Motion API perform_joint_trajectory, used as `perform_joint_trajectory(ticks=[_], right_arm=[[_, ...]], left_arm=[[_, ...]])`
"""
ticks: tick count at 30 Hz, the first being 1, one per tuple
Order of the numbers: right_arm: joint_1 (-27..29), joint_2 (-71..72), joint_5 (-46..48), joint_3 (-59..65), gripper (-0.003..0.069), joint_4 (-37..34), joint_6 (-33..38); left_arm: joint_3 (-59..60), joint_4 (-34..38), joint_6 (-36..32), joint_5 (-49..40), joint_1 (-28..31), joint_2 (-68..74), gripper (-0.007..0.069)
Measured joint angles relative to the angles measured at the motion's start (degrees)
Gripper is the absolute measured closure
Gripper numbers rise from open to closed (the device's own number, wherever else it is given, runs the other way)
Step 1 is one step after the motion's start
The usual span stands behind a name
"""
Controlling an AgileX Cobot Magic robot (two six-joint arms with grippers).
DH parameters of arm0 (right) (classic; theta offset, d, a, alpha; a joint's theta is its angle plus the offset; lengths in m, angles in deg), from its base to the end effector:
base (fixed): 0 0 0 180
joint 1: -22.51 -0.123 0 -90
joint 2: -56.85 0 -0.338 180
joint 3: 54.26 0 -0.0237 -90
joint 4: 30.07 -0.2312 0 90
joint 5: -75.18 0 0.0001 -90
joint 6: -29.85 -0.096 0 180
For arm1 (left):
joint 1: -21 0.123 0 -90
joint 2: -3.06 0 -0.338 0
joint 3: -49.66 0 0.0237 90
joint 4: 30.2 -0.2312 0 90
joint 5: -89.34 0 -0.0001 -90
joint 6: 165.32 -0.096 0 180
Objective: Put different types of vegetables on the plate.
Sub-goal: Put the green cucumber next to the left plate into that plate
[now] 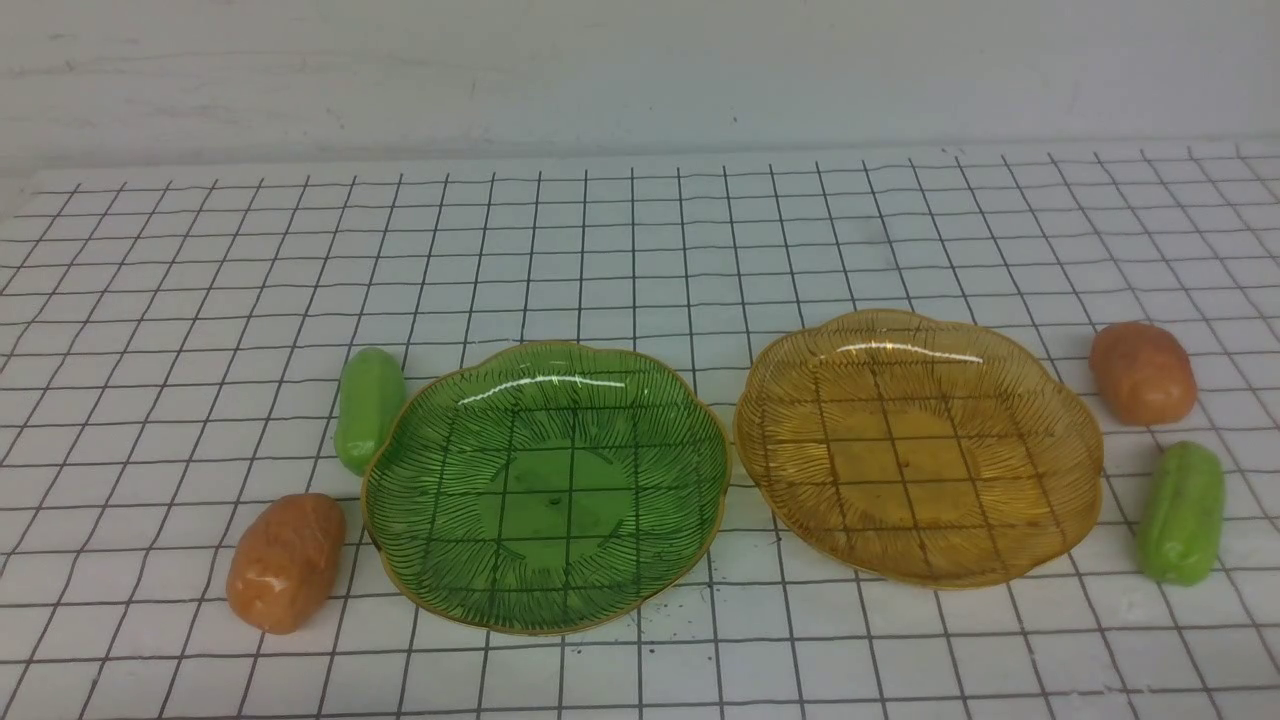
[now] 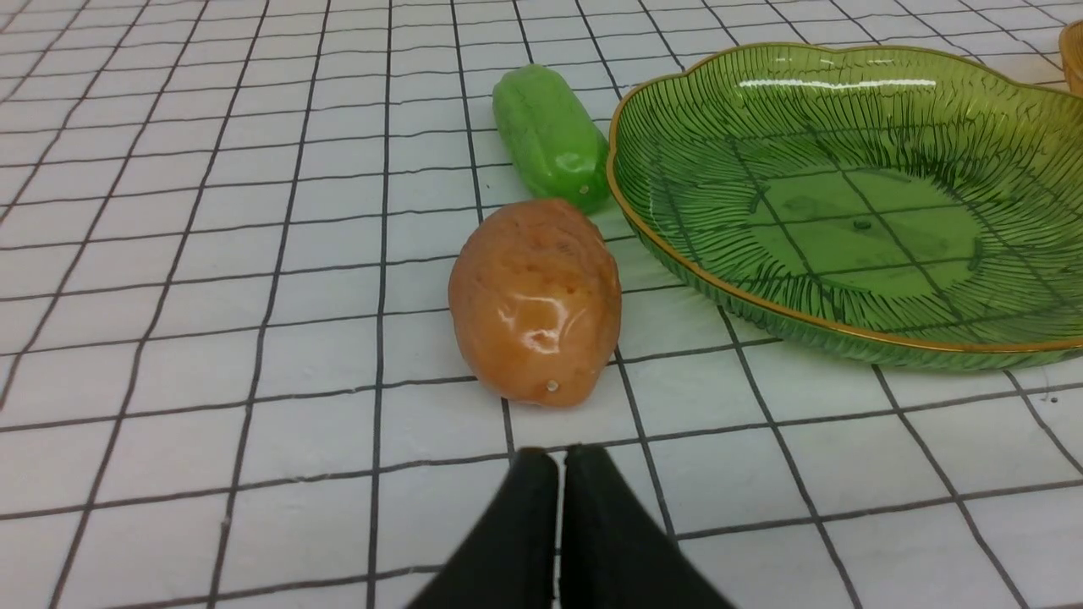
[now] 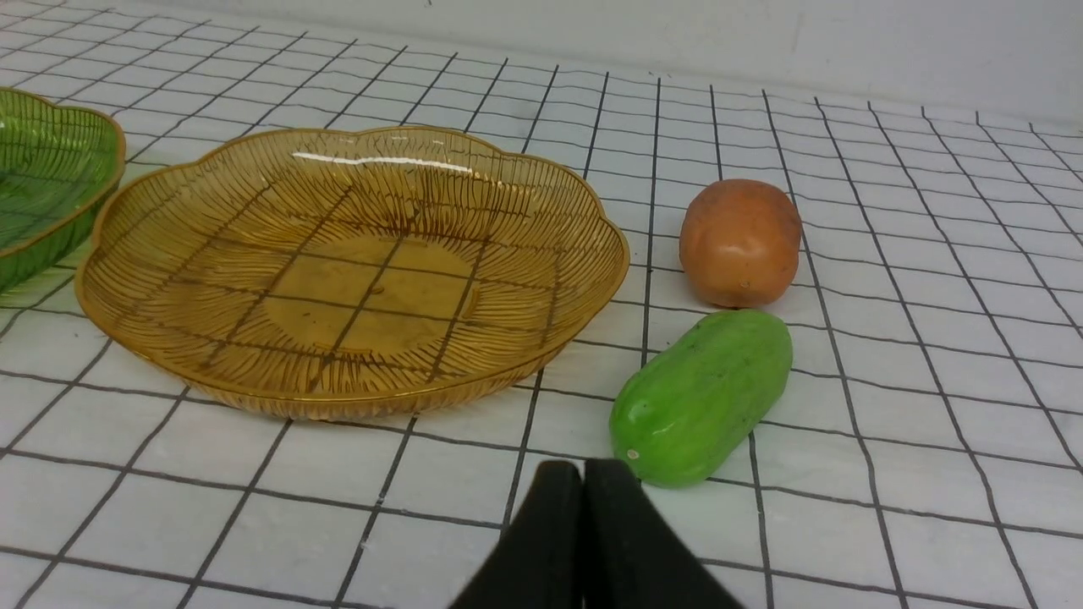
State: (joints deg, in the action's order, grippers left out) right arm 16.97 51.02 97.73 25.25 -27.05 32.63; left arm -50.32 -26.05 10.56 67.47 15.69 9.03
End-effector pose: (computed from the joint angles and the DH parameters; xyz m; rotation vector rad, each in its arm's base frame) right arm -0.0162 -0.0035 0.1702 -0.1684 1.8750 -0.0194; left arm -0.0160 -0.0011 0.1685 0.1101 1.8792 -0.0857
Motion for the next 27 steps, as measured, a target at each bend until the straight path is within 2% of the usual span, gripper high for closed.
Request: perform_joint_trajectory(ticks=[3,4,6,9,13,18,23,26,27], right_arm=[[0.0,0.0,-1.44,0.24,0.0673,-2.61,-2.37],[0.0,0.0,-2.32,0.39,0.0673,-6.79,-5.27],[0.0,0.0,-2.86,0.51,0.0673,-13.05,-9.21],[0.0,0.0,-3.3,0.58,0.0673,-25.96,-15.7],[0.0,0.0,-4.22,0.64,0.0673,-34.35,-17.77],[0.0,0.0,-6.56,0.32,0.0673,-36.52,-16.71],[0.0,-0.25,-5.18,-7.65,0.0673,-34.08,-10.66],[0.0,-4.63,-1.04,-15.9,0.0673,-27.24,-8.13],[0.0,-7.91,2.86,-19.08,0.0673,-22.64,-8.17]], left_arm=[[0.0,4.61,3.02,0.35,0.0,0.0,0.0632],[0.05,10.66,6.78,1.35,0.0,0.0,0.0632],[0.05,16.18,10.01,2.72,0.0,0.0,0.0632],[0.05,32.22,17.45,5.38,0.0,0.0,0.0632],[0.05,43.24,19.19,7.5,0.0,0.0,0.0632],[-0.3,50.78,18.62,11.51,0.0,0.0,0.0632],[-9.85,51.73,9.83,11.54,0.0,0.6,0.0632],[-17.56,51.73,2.11,7.76,0.0,6.78,0.0632],[-20.31,51.53,0.0,4.37,0.0,10.14,0.0632]])
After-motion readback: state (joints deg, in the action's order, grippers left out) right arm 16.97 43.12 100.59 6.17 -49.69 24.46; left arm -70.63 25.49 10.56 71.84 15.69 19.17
